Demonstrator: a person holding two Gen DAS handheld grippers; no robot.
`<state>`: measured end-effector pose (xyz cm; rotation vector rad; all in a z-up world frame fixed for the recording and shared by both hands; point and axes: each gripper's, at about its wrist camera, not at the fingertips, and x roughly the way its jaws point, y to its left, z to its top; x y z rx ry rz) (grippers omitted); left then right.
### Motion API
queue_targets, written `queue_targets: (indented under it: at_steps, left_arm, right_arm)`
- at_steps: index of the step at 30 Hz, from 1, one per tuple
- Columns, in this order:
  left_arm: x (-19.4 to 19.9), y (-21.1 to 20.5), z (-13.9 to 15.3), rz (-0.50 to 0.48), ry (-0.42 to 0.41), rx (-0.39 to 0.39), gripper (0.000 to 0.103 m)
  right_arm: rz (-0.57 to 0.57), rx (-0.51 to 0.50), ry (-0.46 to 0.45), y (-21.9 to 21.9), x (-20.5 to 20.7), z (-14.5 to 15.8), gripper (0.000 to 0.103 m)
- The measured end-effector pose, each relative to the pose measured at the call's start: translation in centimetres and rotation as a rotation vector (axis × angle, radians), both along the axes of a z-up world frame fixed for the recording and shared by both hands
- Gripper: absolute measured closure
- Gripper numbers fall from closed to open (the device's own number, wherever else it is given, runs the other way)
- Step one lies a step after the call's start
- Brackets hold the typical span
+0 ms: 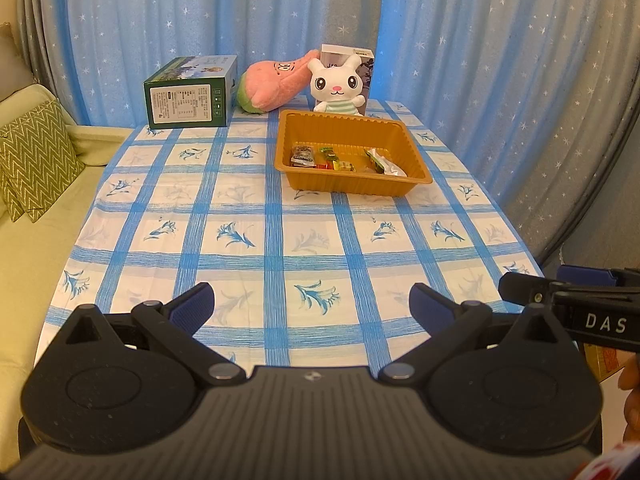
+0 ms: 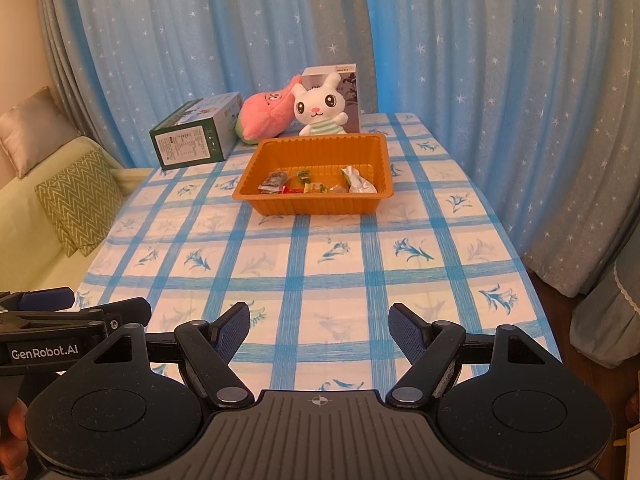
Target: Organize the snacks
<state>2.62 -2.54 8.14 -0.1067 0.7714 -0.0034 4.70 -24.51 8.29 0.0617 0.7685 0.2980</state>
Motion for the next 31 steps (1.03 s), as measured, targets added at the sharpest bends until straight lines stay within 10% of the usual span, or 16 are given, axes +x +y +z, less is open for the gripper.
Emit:
queue_targets:
  at_steps: [31]
  left_arm:
    - [0.00,0.01,-0.09,0.010,-0.004,-0.004,0.000]
  right_arm:
    - [-0.002,0.001,0.002,-0.13,0.01,-0.04,0.027]
